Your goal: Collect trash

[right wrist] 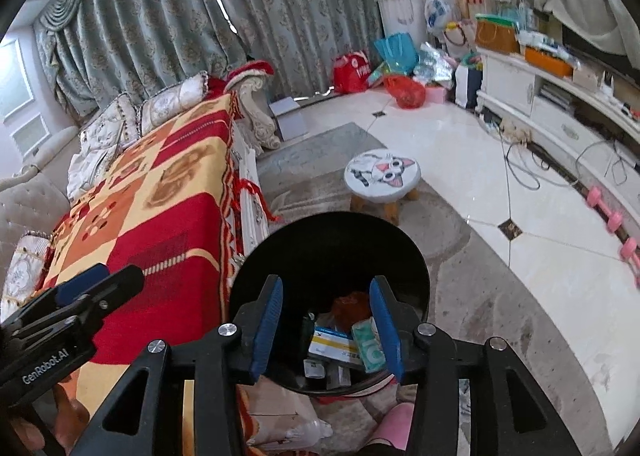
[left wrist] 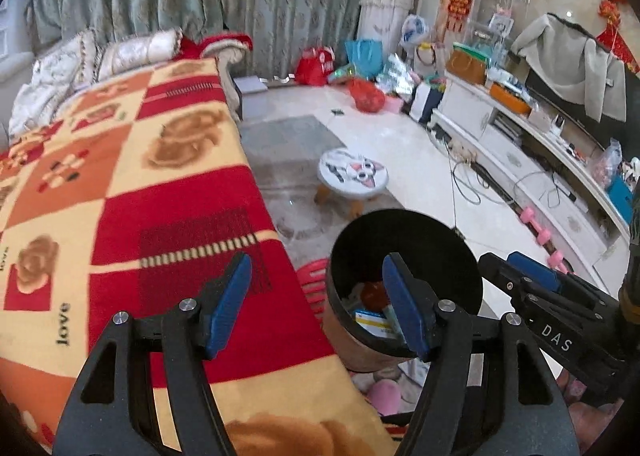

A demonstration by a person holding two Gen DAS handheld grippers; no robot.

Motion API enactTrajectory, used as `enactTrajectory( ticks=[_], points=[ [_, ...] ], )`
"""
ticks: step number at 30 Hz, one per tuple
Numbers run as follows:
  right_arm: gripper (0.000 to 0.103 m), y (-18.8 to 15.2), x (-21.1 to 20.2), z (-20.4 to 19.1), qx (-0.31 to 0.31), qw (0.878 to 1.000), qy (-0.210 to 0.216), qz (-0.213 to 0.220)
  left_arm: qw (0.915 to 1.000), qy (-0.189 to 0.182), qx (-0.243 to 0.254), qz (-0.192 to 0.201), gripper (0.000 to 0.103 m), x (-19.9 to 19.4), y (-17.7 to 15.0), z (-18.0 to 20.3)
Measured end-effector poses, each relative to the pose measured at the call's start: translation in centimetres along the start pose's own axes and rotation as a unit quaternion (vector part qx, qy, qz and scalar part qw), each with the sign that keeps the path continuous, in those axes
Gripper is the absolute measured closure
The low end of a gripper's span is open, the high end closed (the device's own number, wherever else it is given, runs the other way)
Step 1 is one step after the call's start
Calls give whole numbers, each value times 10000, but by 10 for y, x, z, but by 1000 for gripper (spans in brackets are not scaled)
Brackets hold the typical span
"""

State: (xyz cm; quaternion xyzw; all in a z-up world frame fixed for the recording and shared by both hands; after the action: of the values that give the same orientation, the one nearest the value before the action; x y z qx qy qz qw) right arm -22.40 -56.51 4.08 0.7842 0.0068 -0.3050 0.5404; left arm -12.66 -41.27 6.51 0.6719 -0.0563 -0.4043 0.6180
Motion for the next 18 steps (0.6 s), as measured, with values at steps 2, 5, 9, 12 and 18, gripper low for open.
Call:
enactTrajectory(
  ticks=[2, 5, 9, 12, 18],
  points=[
    [56, 4, -9, -8, -78, 9999, 6, 106, 9999, 14, -1, 145, 36, -11, 5, -4],
    [44, 10, -23, -20, -261, 9992, -34, 310, 9995, 38, -42, 310, 36, -26, 12, -12],
    [41, 18, -39, -33, -410, 9976, -59, 556, 9987, 84, -73, 496, 36, -42, 19, -19],
    [39, 24, -51, -41, -451, 9964, -60, 720, 9979, 124, -35, 629, 36, -53, 24, -23],
    [35, 31, -66, -50, -574, 9938, -133, 946, 9962, 185, -71, 845, 36, -72, 31, -32]
  ],
)
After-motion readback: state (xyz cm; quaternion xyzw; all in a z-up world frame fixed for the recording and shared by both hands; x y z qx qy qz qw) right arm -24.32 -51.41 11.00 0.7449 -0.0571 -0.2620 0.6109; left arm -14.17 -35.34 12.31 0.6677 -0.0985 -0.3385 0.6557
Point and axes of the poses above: each gripper's, at about its wrist camera, not at the fingertips, and x roughly the way its jaws point, z to its right, y to its top, the point moved 7 cm from there along x, roughly the way its jaws point, and after that the axes turned 15 degrees about z, right-handed, at the moved point
